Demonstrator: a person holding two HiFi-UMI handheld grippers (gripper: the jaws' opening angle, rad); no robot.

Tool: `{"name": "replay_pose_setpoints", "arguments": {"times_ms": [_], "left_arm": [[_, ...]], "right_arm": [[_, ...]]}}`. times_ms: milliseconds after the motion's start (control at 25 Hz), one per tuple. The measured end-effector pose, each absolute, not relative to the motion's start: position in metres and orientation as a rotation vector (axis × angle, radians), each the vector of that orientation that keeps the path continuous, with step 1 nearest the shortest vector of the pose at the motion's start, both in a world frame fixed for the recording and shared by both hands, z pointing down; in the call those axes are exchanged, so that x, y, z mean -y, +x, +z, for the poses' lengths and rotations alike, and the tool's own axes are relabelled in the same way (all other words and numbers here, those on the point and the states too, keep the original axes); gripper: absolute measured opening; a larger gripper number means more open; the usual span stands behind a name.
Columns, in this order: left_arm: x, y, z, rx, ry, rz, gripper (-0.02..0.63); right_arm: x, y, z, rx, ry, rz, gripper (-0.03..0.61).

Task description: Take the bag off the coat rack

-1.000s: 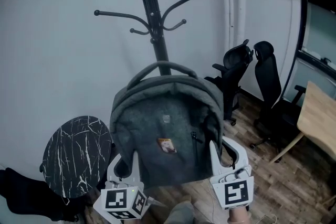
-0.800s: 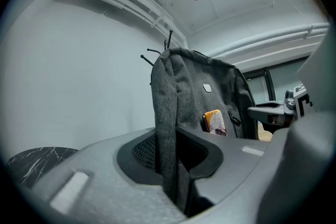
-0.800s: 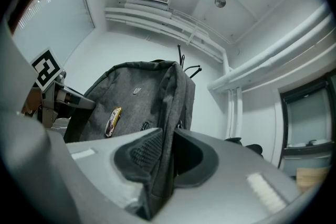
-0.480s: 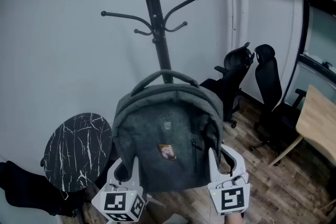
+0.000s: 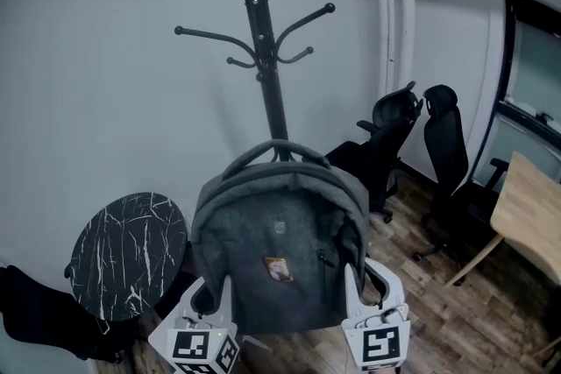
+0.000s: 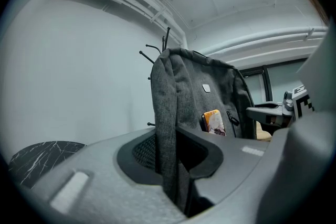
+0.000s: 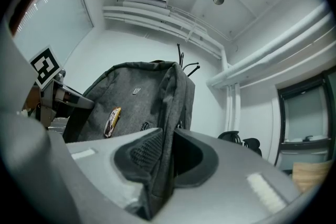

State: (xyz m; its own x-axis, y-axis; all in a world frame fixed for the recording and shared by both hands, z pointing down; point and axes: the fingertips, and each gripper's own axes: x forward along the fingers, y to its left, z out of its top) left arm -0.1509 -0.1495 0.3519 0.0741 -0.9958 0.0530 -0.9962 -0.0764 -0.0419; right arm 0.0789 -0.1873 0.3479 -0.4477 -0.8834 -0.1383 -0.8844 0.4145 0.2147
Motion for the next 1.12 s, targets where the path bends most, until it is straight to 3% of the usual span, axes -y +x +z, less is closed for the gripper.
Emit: {"name": "replay_pose_setpoints", "arguments": {"times_ms": [1120], "left_arm": [[0.077, -0.169, 0.366, 2.055, 2.296, 0.101, 0.077]], "right_arm": [[0.11, 0.063, 0.351, -2.66, -1.721, 0.383, 0.058]]}}
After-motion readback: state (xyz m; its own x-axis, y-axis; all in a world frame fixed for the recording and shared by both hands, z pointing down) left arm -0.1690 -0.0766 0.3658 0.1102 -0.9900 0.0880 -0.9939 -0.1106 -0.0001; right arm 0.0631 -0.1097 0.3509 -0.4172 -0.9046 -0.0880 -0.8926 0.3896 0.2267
